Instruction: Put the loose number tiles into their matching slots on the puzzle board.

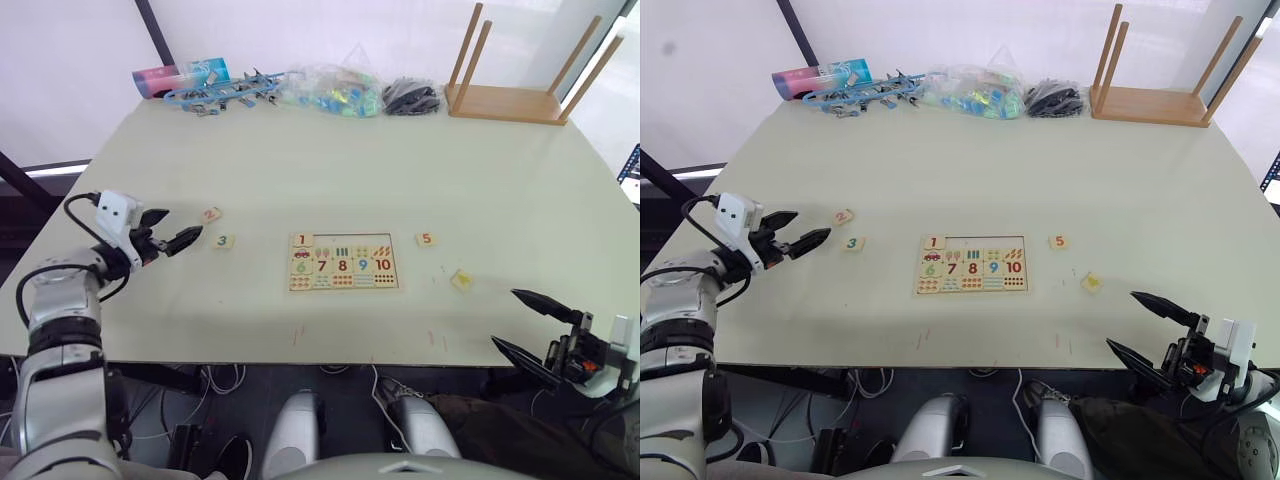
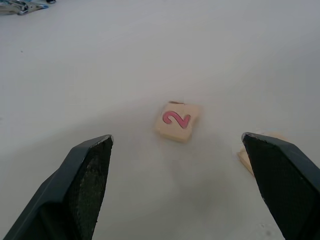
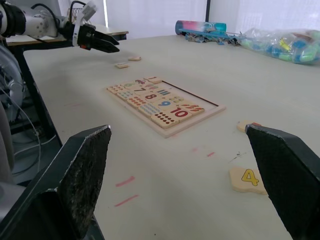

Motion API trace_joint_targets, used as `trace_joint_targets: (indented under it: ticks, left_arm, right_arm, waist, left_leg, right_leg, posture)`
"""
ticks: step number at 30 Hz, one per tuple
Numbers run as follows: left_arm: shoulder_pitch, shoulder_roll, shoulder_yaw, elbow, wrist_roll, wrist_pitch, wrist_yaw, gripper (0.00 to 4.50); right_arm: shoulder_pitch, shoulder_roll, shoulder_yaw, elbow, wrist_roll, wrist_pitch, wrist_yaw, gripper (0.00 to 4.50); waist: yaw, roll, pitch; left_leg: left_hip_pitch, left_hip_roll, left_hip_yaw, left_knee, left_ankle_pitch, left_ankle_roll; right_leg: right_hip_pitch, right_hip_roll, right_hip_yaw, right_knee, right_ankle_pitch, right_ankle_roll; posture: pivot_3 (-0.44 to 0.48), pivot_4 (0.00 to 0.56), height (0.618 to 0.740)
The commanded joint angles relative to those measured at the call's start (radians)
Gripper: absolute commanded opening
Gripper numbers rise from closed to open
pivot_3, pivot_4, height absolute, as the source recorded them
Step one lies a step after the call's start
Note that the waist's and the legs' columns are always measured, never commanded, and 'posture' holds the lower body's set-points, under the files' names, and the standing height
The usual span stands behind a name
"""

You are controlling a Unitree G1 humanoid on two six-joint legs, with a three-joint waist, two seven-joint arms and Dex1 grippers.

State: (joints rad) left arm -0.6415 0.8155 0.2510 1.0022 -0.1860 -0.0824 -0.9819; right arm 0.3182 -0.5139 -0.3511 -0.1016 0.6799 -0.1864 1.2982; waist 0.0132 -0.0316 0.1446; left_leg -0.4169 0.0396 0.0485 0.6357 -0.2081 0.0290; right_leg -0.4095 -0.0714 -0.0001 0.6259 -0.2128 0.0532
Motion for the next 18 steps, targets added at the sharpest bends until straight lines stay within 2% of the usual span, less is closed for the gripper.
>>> trace_joint_targets:
  ticks: [1, 6, 18]
  left_arm:
    - [-0.067, -0.007, -0.029, 0.088, 0.044, -0.039, 0.041, 4.41]
    - [-0.143, -0.032, -0.051, 0.188, 0.085, -0.056, 0.082, 4.41]
    - [-0.243, -0.100, -0.090, 0.297, 0.164, -0.016, 0.187, 4.41]
  right_arm:
    - [0.004, -0.001, -0.018, -0.040, 0.013, -0.014, -0.006, 4.50]
    - [0.001, -0.004, -0.024, -0.043, 0.014, -0.014, -0.011, 4.50]
    - [-0.008, -0.009, -0.033, -0.043, 0.016, -0.015, -0.022, 4.50]
  waist:
    - [0.001, 0.000, 0.000]
    - [0.001, -0.002, 0.000]
    - [0.003, -0.002, 0.001]
  left_leg:
    - [0.000, 0.000, 0.000, 0.000, 0.000, 0.000]
    - [0.000, 0.000, 0.000, 0.000, 0.000, 0.000]
    - [0.000, -0.001, -0.001, 0.001, 0.000, 0.000]
  right_leg:
    - [0.000, 0.000, 0.000, 0.000, 0.000, 0.000]
    - [0.000, 0.000, 0.000, 0.000, 0.000, 0.001]
    - [0.000, 0.000, -0.001, 0.001, 0.000, 0.001]
  posture:
    - [0.000, 0.150, 0.740]
    - [0.000, 0.150, 0.740]
    - [0.000, 0.150, 0.740]
